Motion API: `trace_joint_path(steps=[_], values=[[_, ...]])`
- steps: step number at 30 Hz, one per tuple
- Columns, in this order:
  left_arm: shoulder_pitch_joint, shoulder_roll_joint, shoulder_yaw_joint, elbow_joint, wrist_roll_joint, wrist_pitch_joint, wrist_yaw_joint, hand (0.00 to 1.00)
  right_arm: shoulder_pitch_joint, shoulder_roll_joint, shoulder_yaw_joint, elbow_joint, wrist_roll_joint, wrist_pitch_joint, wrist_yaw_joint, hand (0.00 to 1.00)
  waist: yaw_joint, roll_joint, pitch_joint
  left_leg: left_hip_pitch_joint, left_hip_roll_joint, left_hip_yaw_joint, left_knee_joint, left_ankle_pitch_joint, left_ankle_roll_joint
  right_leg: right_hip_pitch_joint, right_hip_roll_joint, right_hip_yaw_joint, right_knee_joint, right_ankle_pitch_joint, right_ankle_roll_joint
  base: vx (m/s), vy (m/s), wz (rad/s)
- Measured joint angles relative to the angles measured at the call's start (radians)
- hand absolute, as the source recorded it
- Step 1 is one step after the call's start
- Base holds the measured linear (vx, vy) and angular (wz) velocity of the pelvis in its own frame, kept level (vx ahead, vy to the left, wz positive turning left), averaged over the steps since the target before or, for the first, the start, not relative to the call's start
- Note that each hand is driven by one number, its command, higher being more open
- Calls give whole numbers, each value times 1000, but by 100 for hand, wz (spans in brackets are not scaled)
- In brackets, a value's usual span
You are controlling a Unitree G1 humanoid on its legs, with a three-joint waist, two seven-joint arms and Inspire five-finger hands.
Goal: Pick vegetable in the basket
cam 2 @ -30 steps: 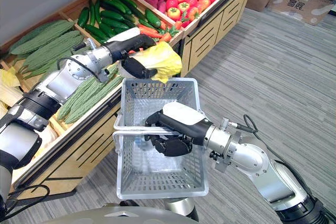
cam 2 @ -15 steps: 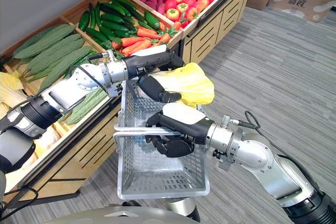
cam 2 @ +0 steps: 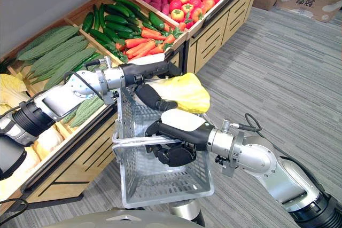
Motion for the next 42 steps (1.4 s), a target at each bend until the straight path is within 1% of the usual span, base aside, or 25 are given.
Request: trace_joint_path(steps=[1, 3, 5, 7, 12, 16, 17, 23, 31, 36, 42], values=[[25, 1, -6, 2, 56, -1, -20, 0, -2, 20, -7, 0, -1, 0, -1, 0, -2, 0, 0, -1, 0, -1, 0, 0, 0, -1, 0, 0, 0, 0, 0, 0, 0, 0], [71, 1, -38, 11, 114, -1, -62, 0, -3, 35, -16, 0, -1, 0, -3, 0, -2, 1, -1, -1, 0, -1, 1, 0, 0, 0, 0, -1, 0, 0, 0, 0, 0, 0], [112, -1, -38, 31, 171, 0, -81, 0, 4, 61, -22, 0, -2, 0, -4, 0, 0, 1, -1, -3, 0, -4, 2, 0, 0, -1, 0, -3, 2, 0, 0, 0, 0, 2], [113, -1, -30, 55, 207, 0, -82, 0, 8, 72, -22, 0, -8, 0, -3, 0, 3, 1, -1, -5, 0, -9, 4, 0, 0, 0, -2, -7, 5, 0, 0, 0, -1, 7], [113, -9, 63, 103, 209, 1, -70, 0, 14, 102, -22, 0, -19, 0, -2, 0, 5, -3, -3, -18, 4, -29, 18, -1, 4, -1, -2, -24, 15, -4, 0, 0, -7, 10], [113, -13, 79, 104, 210, 1, -66, 0, 25, 118, -22, 0, -19, 0, 0, 0, 8, -13, -9, -19, 4, -32, 18, -1, 4, -1, -2, -26, 17, -6, -1, 2, -1, 1], [113, -18, 79, 104, 210, 1, -66, 100, 30, 120, -22, 0, -19, 0, 0, 0, 9, -18, -12, -20, 4, -33, 18, -1, 4, -1, -2, -27, 18, -6, -1, 0, 0, 0], [113, -28, 79, 104, 208, 1, -68, 100, 40, 127, -22, 0, -19, 0, 3, 0, 8, -33, -22, -20, 3, -34, 18, 0, 5, 0, -2, -28, 17, -6, -1, 0, 0, 0], [113, -42, 80, 103, 207, 1, -53, 100, 45, 129, -23, 0, -19, 0, 3, 0, 10, -34, -23, -18, 3, -38, 19, 0, 5, 6, -3, -32, 18, -6, -1, 0, 0, 0], [105, -64, 80, 95, 206, 1, -48, 100, 47, 130, -23, 7, -19, 1, 3, 0, 16, -35, -24, -17, 2, -41, 20, 1, 6, 7, -5, -34, 19, -6, -1, 0, 0, 0], [93, -64, 84, 86, 197, 0, -32, 100, 48, 132, -23, 11, -19, 1, 3, 0, 18, -38, -26, -17, 0, -54, 21, 2, 8, 17, -8, -47, 20, -7, -2, 1, -1, 5]])
